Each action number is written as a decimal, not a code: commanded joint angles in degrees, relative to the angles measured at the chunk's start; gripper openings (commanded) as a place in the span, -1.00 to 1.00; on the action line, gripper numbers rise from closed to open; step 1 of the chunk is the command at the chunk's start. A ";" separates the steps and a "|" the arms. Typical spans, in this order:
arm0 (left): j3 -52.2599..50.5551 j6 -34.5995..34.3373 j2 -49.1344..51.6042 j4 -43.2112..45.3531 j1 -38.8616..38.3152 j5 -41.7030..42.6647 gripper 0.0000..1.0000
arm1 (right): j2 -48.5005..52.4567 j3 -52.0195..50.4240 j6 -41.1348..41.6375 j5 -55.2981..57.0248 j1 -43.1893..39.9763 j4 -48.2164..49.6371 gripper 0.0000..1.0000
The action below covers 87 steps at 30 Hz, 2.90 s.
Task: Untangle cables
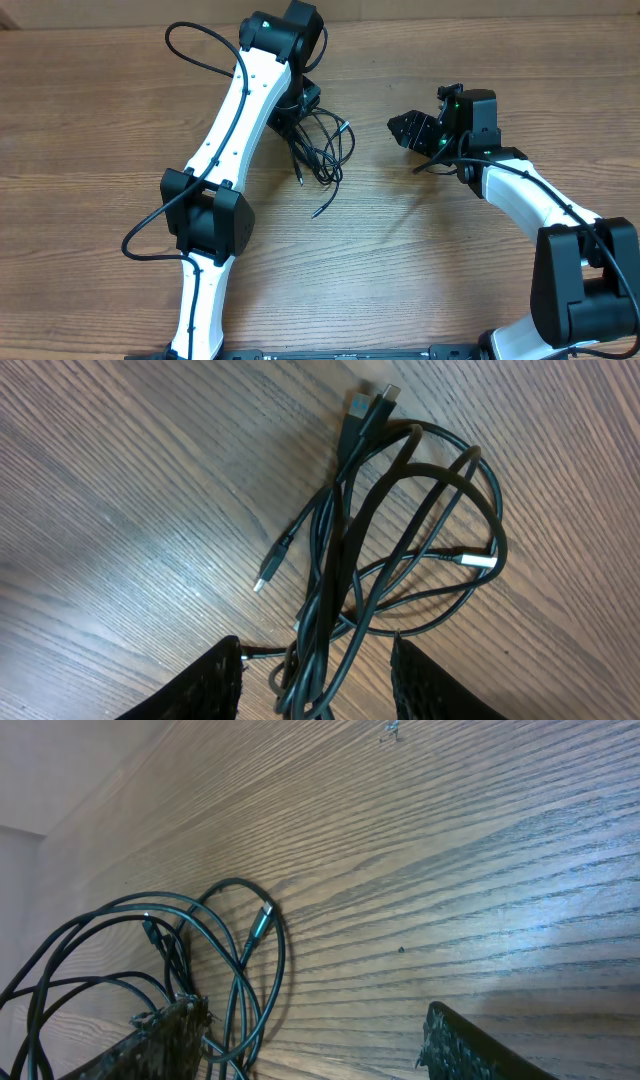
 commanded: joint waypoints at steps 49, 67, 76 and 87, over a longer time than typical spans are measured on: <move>-2.51 0.33 1.31 2.34 -0.98 1.14 -0.91 | 0.02 0.44 -0.46 -0.31 -0.07 0.13 0.38; -0.83 0.79 1.25 1.95 -0.61 1.14 -0.81 | 0.02 0.44 -0.46 -1.38 -0.07 0.13 0.38; -0.81 0.79 1.25 1.97 -0.35 0.96 -0.18 | 0.02 0.44 -0.46 -1.38 -0.07 0.13 0.38; -0.81 2.05 1.25 2.10 1.55 2.62 -0.51 | 0.02 0.44 -0.46 -1.38 -0.07 0.15 0.39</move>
